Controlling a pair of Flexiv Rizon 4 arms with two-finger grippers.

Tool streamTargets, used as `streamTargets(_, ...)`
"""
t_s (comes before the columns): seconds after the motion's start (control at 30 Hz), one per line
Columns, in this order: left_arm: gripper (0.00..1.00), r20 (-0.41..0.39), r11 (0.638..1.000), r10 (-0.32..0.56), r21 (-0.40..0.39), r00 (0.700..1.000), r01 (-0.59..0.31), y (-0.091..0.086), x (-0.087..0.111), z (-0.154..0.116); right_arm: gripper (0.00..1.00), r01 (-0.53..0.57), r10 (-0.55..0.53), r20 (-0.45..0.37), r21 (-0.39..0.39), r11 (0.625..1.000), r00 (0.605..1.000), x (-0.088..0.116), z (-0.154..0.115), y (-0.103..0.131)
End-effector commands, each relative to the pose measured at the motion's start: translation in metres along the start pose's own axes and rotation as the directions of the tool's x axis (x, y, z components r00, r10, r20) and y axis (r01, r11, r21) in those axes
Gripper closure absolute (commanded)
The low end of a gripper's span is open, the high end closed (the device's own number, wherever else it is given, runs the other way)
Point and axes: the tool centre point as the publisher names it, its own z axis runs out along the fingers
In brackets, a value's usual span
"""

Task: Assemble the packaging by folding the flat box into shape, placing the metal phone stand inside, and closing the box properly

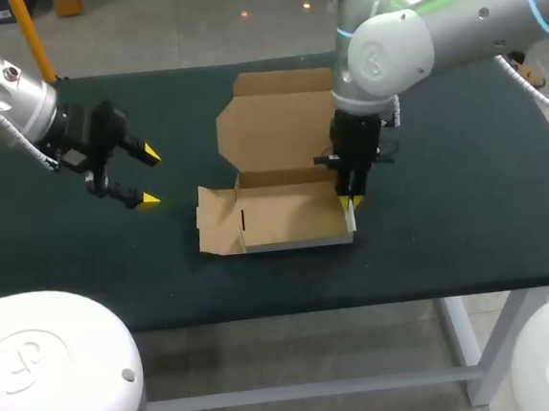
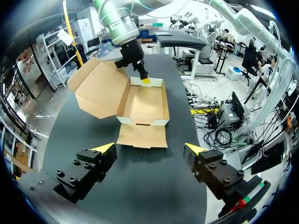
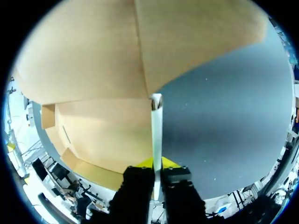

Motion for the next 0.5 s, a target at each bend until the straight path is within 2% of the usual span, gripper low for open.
streamTargets(0.03, 0.00, -0.004, 1.000, -0.005, 0.000, 1.000, 0.005, 0.0029, -0.0004, 0.0021, 1.00, 0.011, -0.013, 0.023, 0.086, 0.996, 1.000, 0.0068, 0.0008, 0.0048)
streamTargets(0.33, 0.00, -0.011, 1.000, -0.013, 0.006, 1.000, 0.013, 0.0069, -0.0002, 0.0052, 1.00, 0.015, -0.019, 0.032, 0.118, 0.993, 0.999, 0.0087, 0.0019, 0.0038)
streamTargets(0.5, 0.00, -0.014, 1.000, -0.015, 0.009, 1.000, 0.015, 0.0077, -0.0004, 0.0059, 1.00, 0.026, -0.028, 0.008, 0.135, 0.990, 1.000, 0.0067, 0.0024, 0.0037)
